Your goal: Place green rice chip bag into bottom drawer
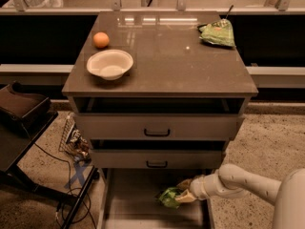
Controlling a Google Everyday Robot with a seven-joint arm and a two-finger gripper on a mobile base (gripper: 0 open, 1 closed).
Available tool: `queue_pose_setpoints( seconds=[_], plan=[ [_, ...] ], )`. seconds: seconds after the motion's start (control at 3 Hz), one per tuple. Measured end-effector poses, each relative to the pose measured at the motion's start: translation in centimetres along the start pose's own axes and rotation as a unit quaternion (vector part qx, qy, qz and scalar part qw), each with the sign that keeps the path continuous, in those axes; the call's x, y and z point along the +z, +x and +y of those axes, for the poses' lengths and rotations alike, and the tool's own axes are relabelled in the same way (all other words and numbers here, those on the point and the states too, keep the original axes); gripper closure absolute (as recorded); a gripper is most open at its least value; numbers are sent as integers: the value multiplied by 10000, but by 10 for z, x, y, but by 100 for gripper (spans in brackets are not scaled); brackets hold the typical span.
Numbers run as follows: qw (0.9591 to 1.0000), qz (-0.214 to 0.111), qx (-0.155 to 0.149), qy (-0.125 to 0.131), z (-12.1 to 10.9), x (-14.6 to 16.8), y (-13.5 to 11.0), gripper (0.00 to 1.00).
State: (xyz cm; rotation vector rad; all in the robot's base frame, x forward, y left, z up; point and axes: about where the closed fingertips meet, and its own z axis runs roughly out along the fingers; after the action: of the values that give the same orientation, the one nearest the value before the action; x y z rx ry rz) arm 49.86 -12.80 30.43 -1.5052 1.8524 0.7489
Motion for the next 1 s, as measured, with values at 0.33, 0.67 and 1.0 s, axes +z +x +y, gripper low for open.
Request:
queue_pose_setpoints(
  seconds=[0.33,0.67,1.0],
  plan=[
    [10000,7,11,-6,1,4,1,86],
    [10000,-1,12,-25,2,6,0,63],
    [10000,-9,13,-43,3,8,0,39]
  ],
)
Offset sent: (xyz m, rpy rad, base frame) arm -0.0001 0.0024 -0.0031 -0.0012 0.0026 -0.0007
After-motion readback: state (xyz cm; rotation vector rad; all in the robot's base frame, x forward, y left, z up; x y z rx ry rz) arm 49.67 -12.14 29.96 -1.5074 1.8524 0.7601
